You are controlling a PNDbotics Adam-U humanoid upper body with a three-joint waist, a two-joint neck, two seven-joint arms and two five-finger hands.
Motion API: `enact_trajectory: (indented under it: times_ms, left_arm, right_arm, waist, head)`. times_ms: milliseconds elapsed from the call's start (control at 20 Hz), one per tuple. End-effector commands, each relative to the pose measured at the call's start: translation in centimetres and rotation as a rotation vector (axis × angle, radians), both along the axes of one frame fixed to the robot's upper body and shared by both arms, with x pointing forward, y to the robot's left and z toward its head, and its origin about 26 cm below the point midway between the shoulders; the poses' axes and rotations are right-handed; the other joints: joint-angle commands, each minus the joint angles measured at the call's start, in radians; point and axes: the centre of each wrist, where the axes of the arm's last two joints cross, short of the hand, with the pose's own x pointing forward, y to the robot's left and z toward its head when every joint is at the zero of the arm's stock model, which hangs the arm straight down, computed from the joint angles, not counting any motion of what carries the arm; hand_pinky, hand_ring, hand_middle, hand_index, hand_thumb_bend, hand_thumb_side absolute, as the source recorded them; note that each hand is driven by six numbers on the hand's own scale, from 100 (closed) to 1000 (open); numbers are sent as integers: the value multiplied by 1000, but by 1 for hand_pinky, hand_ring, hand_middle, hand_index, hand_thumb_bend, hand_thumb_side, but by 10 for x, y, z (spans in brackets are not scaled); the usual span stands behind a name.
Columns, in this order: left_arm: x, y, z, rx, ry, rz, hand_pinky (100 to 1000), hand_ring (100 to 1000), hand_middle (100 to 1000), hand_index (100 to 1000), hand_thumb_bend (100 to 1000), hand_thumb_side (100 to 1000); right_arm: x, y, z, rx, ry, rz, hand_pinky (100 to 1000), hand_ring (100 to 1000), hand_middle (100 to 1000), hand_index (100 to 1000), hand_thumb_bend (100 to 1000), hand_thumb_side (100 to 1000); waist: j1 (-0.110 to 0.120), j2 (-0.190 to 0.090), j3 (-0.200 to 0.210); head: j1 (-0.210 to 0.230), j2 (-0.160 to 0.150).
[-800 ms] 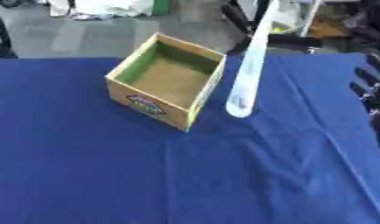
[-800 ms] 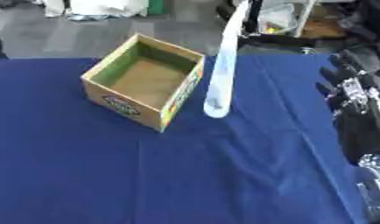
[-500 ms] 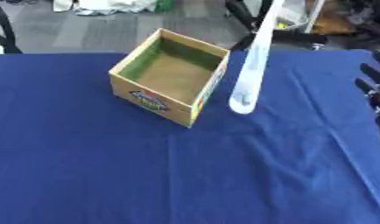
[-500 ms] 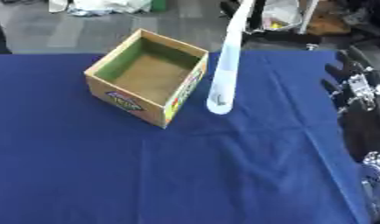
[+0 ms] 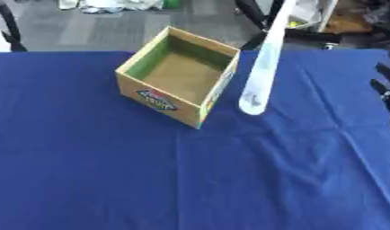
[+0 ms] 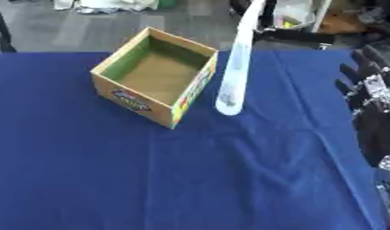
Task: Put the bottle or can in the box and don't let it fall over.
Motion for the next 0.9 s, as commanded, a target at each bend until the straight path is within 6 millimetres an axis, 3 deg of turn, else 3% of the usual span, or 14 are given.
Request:
enact_trajectory:
  times_ms: [50, 450, 850, 900]
  left_arm:
    - [-2, 2, 14, 32, -33, 5, 917, 1000, 1000, 788, 432, 620]
    - [-3, 4, 11, 44, -14, 8, 917, 1000, 1000, 788, 432, 621]
    - [-3, 5, 7, 52, 6, 5, 917, 1000, 1000, 788, 432, 622]
    - [-3, 5, 7, 53, 9, 4, 917, 1000, 1000, 788, 432, 622]
  right_arm:
    - [-1, -4, 17, -81, -11, -9, 1000, 1000, 1000, 1000, 100, 523]
    - [3, -8, 53, -286, -3, 22, 1000, 1000, 1000, 1000, 100, 482]
    - [15, 3, 86, -415, 65, 43, 1000, 1000, 1000, 1000, 100, 479]
    - [18, 4, 88, -424, 71, 46, 1000, 1000, 1000, 1000, 100, 443]
  waist:
    - [0, -19, 1]
    - [-9, -32, -1]
    - [-15, -49, -1]
    - [-15, -51, -1]
  head:
    - [-10, -19]
    - [-21, -11]
    - [-29, 6]
    - [-30, 8]
